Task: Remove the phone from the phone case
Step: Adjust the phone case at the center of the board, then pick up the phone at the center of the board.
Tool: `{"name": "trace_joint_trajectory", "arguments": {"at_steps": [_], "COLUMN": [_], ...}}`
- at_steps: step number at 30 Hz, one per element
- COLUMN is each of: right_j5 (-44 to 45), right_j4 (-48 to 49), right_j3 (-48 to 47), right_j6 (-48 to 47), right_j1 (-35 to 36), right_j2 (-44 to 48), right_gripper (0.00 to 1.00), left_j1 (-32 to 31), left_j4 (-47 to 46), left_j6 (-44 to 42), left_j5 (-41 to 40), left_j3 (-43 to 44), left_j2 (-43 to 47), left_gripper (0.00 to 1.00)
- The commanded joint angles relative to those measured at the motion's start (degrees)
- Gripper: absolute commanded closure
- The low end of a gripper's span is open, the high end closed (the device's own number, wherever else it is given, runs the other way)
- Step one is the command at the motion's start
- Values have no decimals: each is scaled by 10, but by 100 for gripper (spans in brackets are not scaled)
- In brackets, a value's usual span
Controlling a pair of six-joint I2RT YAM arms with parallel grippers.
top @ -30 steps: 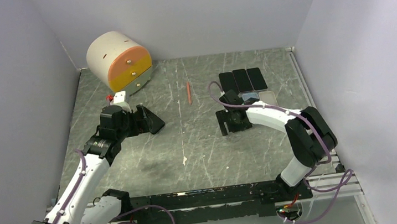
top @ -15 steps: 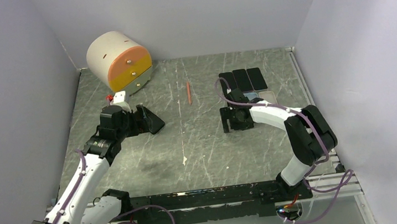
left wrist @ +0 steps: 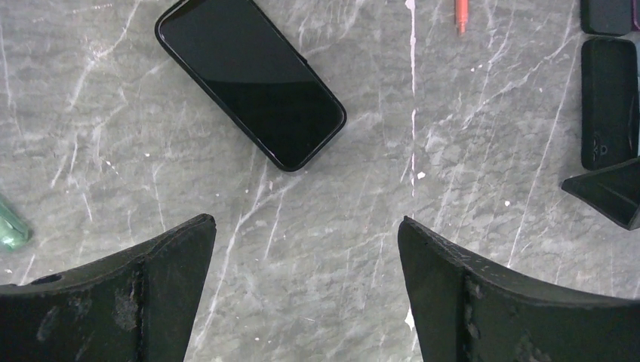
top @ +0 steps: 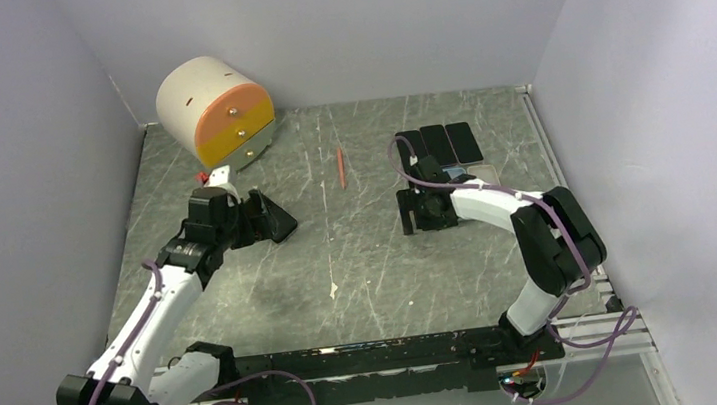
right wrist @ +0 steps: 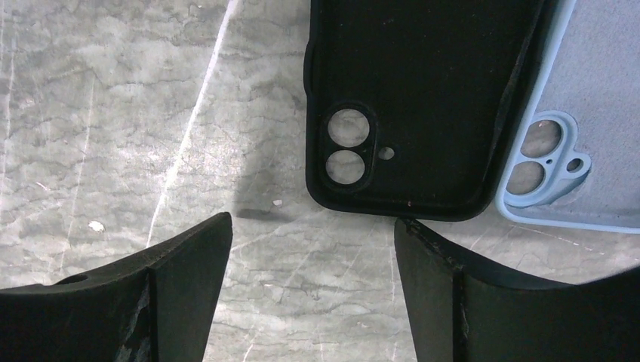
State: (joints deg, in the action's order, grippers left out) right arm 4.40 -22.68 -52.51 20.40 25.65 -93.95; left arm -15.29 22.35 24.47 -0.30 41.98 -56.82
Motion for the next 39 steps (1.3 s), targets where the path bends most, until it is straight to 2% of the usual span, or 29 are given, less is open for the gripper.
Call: {"name": "trace_joint_trajectory", "arguments": {"at_steps": [1,5,10,20,28,30,39], "right_j5": [-12,-29,-17,46,20,11,3], "right_j4": [9,11,59,140,162,165,175], "right_j3": [-21,-12,22,119,157,160,168], "right_j6": [-11,-16,-42,-86,-85,-86,-95], "right_j1": [-2,-3,-3,-3,-5,-5,-5], "right_j2": [27,89,189,378,415,415,417], "right_gripper": [18,12,1,1,1,1,1], "left_j1": [3,3,3,3,3,2,0], "left_j4": [27,63,113,146,194,220,277], "left_j6": [38,87,178,317,374,382,376], "left_j5": [4,-19,-50,-98,-151,-165,-182], "left_j3": [40,74,124,228,323,349,432], "left_j2": [-27,-87,-178,-341,-460,-486,-585], "left_gripper": [5,5,5,4,4,2,2]}}
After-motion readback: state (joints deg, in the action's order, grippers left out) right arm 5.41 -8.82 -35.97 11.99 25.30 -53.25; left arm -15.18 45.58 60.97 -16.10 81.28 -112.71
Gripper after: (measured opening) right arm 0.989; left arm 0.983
